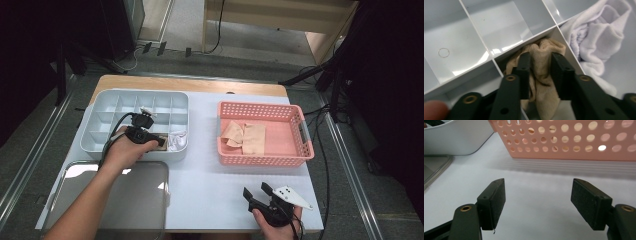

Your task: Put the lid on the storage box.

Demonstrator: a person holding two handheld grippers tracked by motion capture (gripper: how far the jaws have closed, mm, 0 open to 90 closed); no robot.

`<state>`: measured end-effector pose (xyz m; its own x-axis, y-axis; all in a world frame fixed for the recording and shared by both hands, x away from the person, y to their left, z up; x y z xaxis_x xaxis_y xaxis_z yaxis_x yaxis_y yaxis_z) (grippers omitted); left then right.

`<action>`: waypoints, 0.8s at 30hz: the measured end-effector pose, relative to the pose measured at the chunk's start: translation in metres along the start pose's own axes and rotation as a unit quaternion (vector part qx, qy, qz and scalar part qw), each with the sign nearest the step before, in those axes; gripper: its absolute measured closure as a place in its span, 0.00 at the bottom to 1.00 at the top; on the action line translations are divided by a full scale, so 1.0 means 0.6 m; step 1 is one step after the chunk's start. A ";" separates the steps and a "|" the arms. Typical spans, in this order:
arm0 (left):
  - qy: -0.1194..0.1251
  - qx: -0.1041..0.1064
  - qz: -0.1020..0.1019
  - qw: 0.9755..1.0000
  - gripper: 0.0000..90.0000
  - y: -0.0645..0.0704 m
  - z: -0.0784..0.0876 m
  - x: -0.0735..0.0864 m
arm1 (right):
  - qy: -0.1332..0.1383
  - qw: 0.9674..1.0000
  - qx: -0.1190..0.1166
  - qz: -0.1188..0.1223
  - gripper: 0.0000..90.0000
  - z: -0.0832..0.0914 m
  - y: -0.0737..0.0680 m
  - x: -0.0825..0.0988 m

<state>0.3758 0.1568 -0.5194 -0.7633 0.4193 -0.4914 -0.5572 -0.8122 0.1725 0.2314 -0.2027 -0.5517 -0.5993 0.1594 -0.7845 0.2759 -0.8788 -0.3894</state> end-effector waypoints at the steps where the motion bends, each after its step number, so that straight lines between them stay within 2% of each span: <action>1: 0.006 0.010 -0.001 1.000 0.72 0.001 0.004 0.001 | 0.000 1.000 -0.001 0.001 0.31 0.000 0.000 0.000; 5: 0.028 0.022 -0.004 0.999 0.51 0.012 0.018 0.002 | -0.002 1.000 -0.001 0.001 0.31 -0.002 -0.002 0.001; 7: 0.037 0.025 -0.010 0.999 0.47 0.017 0.026 0.005 | -0.001 1.000 0.000 0.001 0.31 -0.002 -0.002 0.001; 10: 0.056 0.040 -0.016 0.997 0.39 0.024 0.040 0.010 | -0.003 1.000 0.002 -0.004 0.31 0.000 -0.002 0.001; 13: 0.087 0.033 -0.020 0.995 0.30 0.029 0.056 0.014 | -0.003 1.000 0.002 -0.003 0.31 -0.001 -0.002 0.001; 16: 0.124 0.034 -0.016 0.992 0.21 0.034 0.071 0.019 | -0.002 1.000 0.001 0.003 0.31 -0.003 -0.002 0.001; 18: 0.137 0.024 -0.016 0.990 0.17 0.035 0.077 0.025 | -0.003 1.000 0.001 0.003 0.31 -0.003 -0.003 0.002; 22: 0.172 0.016 -0.005 0.985 0.13 0.034 0.086 0.036 | -0.002 1.000 0.001 0.005 0.31 -0.003 -0.003 0.002; 24: 0.190 0.002 -0.002 0.982 0.11 0.034 0.090 0.042 | -0.002 1.000 0.001 0.005 0.31 -0.003 -0.003 0.002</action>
<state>0.3273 0.1728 -0.4822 -0.5843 0.2415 -0.7748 -0.5620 -0.8091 0.1716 0.2315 -0.2000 -0.5528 -0.5996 0.1481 -0.7865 0.2807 -0.8814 -0.3800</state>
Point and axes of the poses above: each handheld gripper's, and its own axes: z roughly backward along the jaws, x roughly out of its underside, y roughly to its right, the point moved 6 cm from there along -z, roughly forward along the jaws, and after that the axes turned 10 degrees about -z, right-handed, at the moved point
